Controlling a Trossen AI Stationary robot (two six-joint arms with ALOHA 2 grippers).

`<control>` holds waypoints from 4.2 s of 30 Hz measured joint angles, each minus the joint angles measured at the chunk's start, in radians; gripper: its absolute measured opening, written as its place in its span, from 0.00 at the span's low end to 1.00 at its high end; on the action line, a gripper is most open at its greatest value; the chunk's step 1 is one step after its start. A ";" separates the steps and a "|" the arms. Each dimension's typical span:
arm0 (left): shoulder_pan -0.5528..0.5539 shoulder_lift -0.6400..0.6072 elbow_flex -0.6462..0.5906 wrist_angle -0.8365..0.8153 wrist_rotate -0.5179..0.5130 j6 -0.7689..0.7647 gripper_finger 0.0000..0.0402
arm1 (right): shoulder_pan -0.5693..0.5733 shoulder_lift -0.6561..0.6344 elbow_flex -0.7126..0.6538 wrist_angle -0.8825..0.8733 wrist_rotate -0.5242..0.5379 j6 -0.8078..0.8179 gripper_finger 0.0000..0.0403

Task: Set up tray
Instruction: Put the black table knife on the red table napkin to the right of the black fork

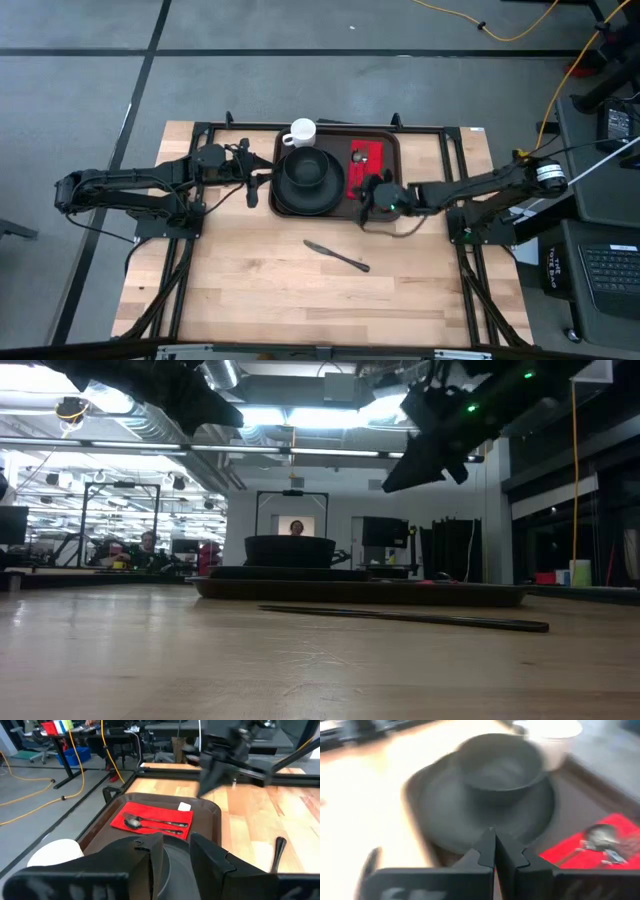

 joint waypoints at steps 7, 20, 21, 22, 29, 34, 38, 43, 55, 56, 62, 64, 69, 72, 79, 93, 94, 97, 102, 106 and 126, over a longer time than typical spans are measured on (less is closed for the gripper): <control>-0.003 0.000 0.000 0.012 0.076 0.000 0.21 | 0.130 -0.007 -0.028 0.037 -0.084 -0.029 0.03; -0.097 0.007 0.000 0.013 0.125 0.060 0.22 | 0.331 0.055 0.145 -0.415 -0.122 0.334 0.01; -0.108 0.013 0.000 0.011 0.124 0.060 0.22 | 0.343 0.067 0.168 -0.438 -0.130 0.359 0.01; -0.120 0.020 0.000 0.010 0.123 0.060 0.22 | 0.355 0.080 0.190 -0.465 -0.137 0.378 0.01; -0.195 0.120 0.000 0.016 0.123 0.060 0.23 | 0.434 0.191 0.335 -0.638 -0.171 0.529 0.00; -0.241 0.206 -0.001 0.070 0.124 0.071 0.23 | 0.493 0.273 0.442 -0.745 -0.177 0.561 0.00; -0.265 0.257 -0.001 0.098 0.124 0.078 0.22 | 0.534 0.323 0.498 -0.767 -0.142 0.576 0.00; -0.271 0.300 -0.001 0.099 0.123 0.078 0.22 | 0.575 0.356 0.509 -0.772 -0.097 0.578 0.01; -0.271 0.349 0.000 0.101 0.124 0.051 0.23 | 0.607 0.359 0.509 -0.789 -0.108 0.573 0.05; -0.271 0.349 0.000 0.102 0.124 0.050 0.23 | 0.605 0.359 0.509 -0.794 -0.109 0.567 0.06; -0.271 0.349 -0.001 0.135 0.124 0.015 0.23 | 0.576 0.359 0.494 -0.849 -0.209 0.574 0.01; -0.271 0.349 0.000 0.147 0.124 0.000 0.23 | 0.567 0.359 0.473 -0.836 -0.208 0.561 0.02; -0.271 0.349 -0.001 0.147 0.123 0.000 0.24 | 0.535 0.359 0.399 -0.763 -0.238 0.491 0.01; -0.271 0.349 -0.001 0.145 0.122 0.000 0.26 | 0.520 0.359 0.375 -0.745 -0.252 0.460 0.01; -0.341 0.364 0.000 0.137 0.037 0.014 0.34 | 0.491 0.360 0.375 -0.694 -0.256 0.444 0.01; -0.471 0.557 0.104 0.056 -0.113 -0.105 0.44 | 0.469 0.360 0.376 -0.693 -0.345 0.524 0.00; -0.474 0.584 0.129 0.039 -0.113 -0.102 0.44 | 0.469 0.361 0.375 -0.690 -0.345 0.524 0.00; -0.482 0.649 0.195 -0.029 -0.113 -0.077 0.44 | 0.469 0.366 0.373 -0.692 -0.346 0.539 0.00; -0.492 0.740 0.274 -0.107 -0.123 -0.063 0.44 | 0.477 0.368 0.373 -0.696 -0.333 0.549 0.00; -0.492 0.772 0.292 -0.123 -0.123 -0.041 0.44 | 0.482 0.368 0.373 -0.706 -0.331 0.549 0.00; -0.491 0.772 0.292 -0.117 -0.123 -0.027 0.44 | 0.508 0.416 0.373 -0.687 -0.285 0.547 0.00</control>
